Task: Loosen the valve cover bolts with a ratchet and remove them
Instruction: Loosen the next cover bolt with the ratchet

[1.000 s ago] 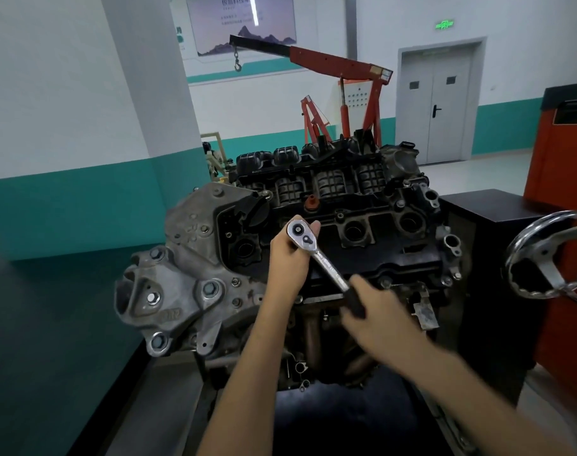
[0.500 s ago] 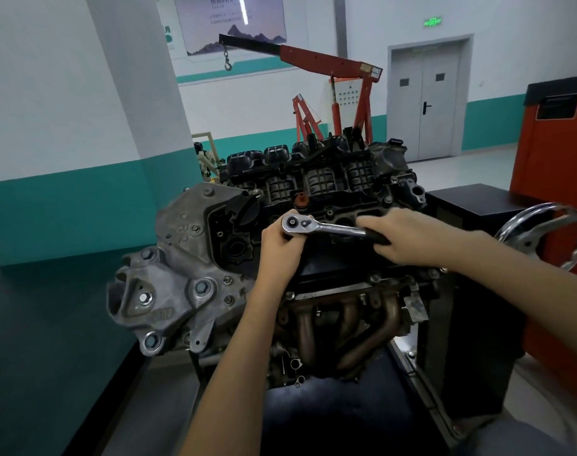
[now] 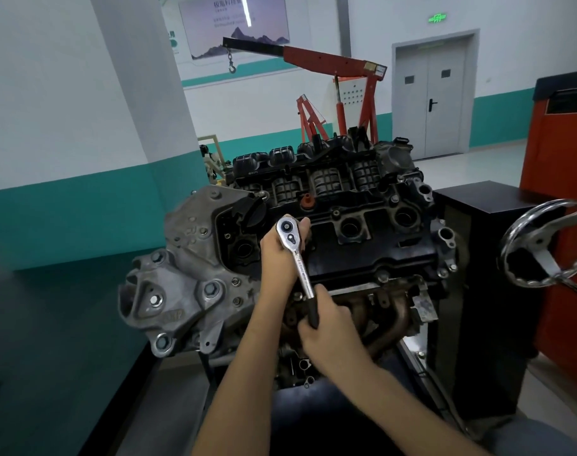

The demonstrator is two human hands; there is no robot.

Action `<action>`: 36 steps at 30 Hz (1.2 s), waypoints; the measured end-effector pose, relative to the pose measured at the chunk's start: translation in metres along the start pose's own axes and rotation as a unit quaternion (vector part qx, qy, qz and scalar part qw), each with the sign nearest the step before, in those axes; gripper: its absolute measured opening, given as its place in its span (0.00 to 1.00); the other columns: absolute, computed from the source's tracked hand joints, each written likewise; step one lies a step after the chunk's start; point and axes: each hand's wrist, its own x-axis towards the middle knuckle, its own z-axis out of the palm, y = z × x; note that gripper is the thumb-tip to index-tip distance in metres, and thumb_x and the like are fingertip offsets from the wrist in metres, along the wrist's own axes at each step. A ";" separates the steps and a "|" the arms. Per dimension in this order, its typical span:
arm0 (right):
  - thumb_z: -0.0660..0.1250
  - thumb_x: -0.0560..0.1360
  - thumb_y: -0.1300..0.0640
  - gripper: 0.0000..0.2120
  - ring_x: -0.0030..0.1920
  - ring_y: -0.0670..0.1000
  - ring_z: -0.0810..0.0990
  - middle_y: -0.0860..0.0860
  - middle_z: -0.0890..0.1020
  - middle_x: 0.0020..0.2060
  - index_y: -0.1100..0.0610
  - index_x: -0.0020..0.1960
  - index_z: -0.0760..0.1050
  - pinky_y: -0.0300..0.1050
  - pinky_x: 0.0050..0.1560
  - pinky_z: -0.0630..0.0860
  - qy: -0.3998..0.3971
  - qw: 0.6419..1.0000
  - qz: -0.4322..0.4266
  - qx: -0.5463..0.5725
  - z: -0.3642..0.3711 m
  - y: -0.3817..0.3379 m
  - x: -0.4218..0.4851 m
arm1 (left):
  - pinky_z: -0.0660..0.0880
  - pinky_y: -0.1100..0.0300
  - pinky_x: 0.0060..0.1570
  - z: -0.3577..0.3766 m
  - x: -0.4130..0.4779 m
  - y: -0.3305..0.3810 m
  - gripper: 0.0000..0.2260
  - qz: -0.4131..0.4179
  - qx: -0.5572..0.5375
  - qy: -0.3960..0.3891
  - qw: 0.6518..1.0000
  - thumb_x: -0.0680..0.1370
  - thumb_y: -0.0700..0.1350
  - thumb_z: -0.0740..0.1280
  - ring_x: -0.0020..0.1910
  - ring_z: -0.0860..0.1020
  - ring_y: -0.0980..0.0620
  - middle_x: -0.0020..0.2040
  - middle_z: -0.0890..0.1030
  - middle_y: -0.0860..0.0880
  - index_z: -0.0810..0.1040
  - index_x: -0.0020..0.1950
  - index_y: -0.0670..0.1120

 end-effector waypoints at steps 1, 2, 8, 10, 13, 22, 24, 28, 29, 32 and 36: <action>0.64 0.74 0.64 0.12 0.31 0.48 0.72 0.51 0.72 0.34 0.55 0.55 0.68 0.33 0.31 0.69 -0.021 0.999 -0.013 -0.040 -0.017 0.004 0.004 | 0.63 0.60 0.35 -0.003 0.002 0.000 0.18 0.000 0.012 -0.014 1.000 0.79 0.42 0.68 0.34 0.62 0.50 0.32 0.64 0.44 0.64 0.36 0.38; 0.64 0.74 0.63 0.13 0.31 0.48 0.71 0.51 0.72 0.34 0.56 0.57 0.69 0.31 0.29 0.66 -0.043 0.995 -0.030 -0.088 -0.038 0.009 0.010 | 0.63 0.59 0.36 -0.005 0.004 -0.001 0.17 -0.001 0.023 -0.028 0.999 0.79 0.43 0.68 0.33 0.63 0.51 0.30 0.65 0.48 0.65 0.34 0.42; 0.65 0.76 0.60 0.12 0.33 0.51 0.74 0.45 0.71 0.32 0.51 0.58 0.71 0.41 0.35 0.71 -0.142 0.893 -0.165 -0.393 -0.160 -0.007 0.084 | 0.70 0.58 0.47 0.002 0.004 0.001 0.21 0.009 0.045 -0.034 0.998 0.78 0.37 0.64 0.41 0.73 0.55 0.33 0.74 0.55 0.74 0.30 0.57; 0.65 0.76 0.59 0.12 0.33 0.51 0.72 0.45 0.69 0.32 0.50 0.57 0.70 0.43 0.37 0.70 -0.122 0.882 -0.178 -0.418 -0.159 -0.010 0.089 | 0.71 0.60 0.50 0.003 0.000 0.001 0.20 0.009 0.027 -0.006 1.000 0.78 0.36 0.63 0.45 0.76 0.55 0.35 0.77 0.55 0.75 0.31 0.57; 0.66 0.75 0.59 0.12 0.31 0.52 0.74 0.47 0.72 0.31 0.46 0.46 0.63 0.41 0.31 0.68 -0.078 0.931 -0.134 -0.332 -0.127 0.009 0.057 | 0.69 0.61 0.42 0.005 -0.003 -0.003 0.17 0.012 0.015 0.014 1.000 0.79 0.39 0.66 0.37 0.71 0.57 0.30 0.72 0.57 0.68 0.32 0.50; 0.63 0.74 0.65 0.11 0.26 0.45 0.74 0.52 0.74 0.29 0.51 0.42 0.65 0.34 0.25 0.69 0.050 0.993 0.014 0.108 0.020 -0.005 -0.009 | 0.63 0.59 0.36 0.006 0.004 -0.005 0.19 -0.012 0.046 0.021 0.999 0.79 0.42 0.68 0.34 0.61 0.50 0.33 0.63 0.44 0.63 0.36 0.36; 0.64 0.73 0.66 0.10 0.26 0.45 0.72 0.52 0.73 0.30 0.53 0.45 0.66 0.32 0.26 0.68 0.022 0.997 0.010 0.070 0.005 0.000 -0.005 | 0.63 0.58 0.37 -0.001 0.005 -0.005 0.19 -0.017 0.042 -0.010 0.999 0.79 0.43 0.68 0.35 0.61 0.50 0.33 0.63 0.44 0.63 0.36 0.37; 0.66 0.71 0.67 0.11 0.27 0.47 0.70 0.49 0.72 0.29 0.54 0.49 0.71 0.32 0.28 0.66 -0.073 0.990 -0.066 -0.103 -0.075 0.016 0.019 | 0.63 0.62 0.35 -0.001 0.008 0.002 0.19 -0.006 0.055 -0.064 0.996 0.79 0.46 0.68 0.32 0.63 0.56 0.29 0.64 0.54 0.63 0.32 0.46; 0.66 0.71 0.67 0.11 0.28 0.48 0.72 0.49 0.73 0.30 0.55 0.50 0.72 0.33 0.29 0.67 -0.094 0.981 -0.080 -0.151 -0.097 0.015 0.031 | 0.63 0.63 0.35 0.001 0.008 0.004 0.20 -0.008 0.052 -0.069 0.996 0.80 0.46 0.67 0.32 0.63 0.57 0.29 0.64 0.55 0.62 0.32 0.47; 0.66 0.74 0.63 0.09 0.30 0.48 0.74 0.49 0.74 0.32 0.58 0.53 0.73 0.39 0.32 0.70 -0.128 0.937 -0.132 -0.298 -0.137 0.003 0.062 | 0.63 0.60 0.36 0.002 0.006 0.005 0.20 -0.009 0.041 -0.052 0.998 0.80 0.47 0.66 0.33 0.63 0.54 0.30 0.64 0.52 0.62 0.33 0.45; 0.66 0.74 0.58 0.08 0.35 0.56 0.75 0.51 0.73 0.35 0.52 0.51 0.69 0.46 0.35 0.70 -0.077 0.927 -0.136 -0.341 -0.125 0.001 0.057 | 0.65 0.66 0.35 -0.002 0.001 0.003 0.19 -0.006 0.005 -0.006 1.000 0.81 0.41 0.66 0.33 0.62 0.53 0.32 0.61 0.47 0.62 0.35 0.38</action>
